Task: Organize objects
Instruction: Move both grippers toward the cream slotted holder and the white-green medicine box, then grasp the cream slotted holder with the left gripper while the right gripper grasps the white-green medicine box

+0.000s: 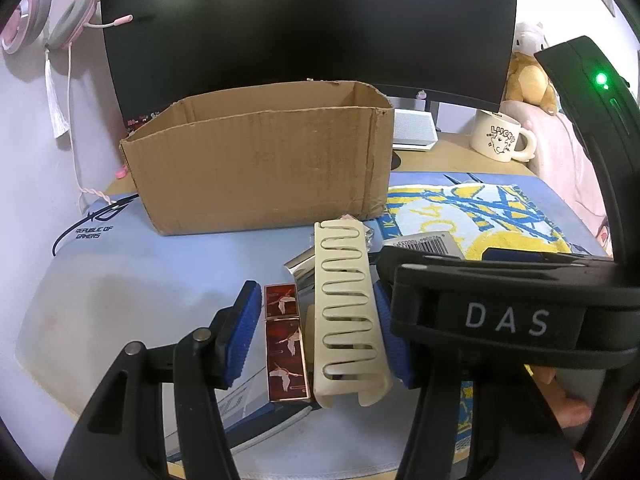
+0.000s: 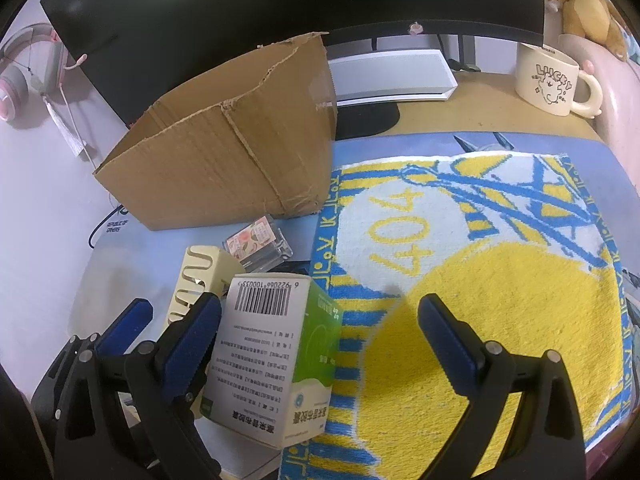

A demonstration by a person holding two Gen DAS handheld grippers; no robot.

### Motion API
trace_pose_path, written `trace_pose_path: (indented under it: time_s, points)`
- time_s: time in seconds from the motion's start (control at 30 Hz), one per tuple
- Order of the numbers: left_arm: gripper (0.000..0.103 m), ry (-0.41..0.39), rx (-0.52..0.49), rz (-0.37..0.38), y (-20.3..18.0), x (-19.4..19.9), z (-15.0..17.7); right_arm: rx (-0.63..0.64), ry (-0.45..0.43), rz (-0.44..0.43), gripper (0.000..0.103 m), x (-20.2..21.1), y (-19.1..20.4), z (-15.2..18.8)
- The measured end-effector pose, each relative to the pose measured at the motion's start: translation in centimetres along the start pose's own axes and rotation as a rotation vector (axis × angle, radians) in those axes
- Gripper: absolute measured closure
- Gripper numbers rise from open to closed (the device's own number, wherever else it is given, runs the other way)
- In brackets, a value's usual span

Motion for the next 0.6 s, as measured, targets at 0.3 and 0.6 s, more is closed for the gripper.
trace_pose_path:
  time_s: [0.3, 0.6]
  points:
    - [0.047, 0.037, 0.027, 0.029, 0.2, -0.9, 0.4, 0.016, -0.003, 0.033, 0.0, -0.3, 0.0, 0.1]
    - [0.055, 0.032, -0.016, -0.014, -0.2, -1.1, 0.5, 0.022, -0.002, 0.037, 0.004, -0.1, 0.3, 0.2]
Point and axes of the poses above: each gripper's, at about its wrist camera, not at the fingertips, and x roughly against the way its jaws point, y to its left, z to its underside, the point moved 9 cm from there along -x, roughly the way its jaws point, and after that the axes turned 6 degrees about z, right-handed, at the moved point
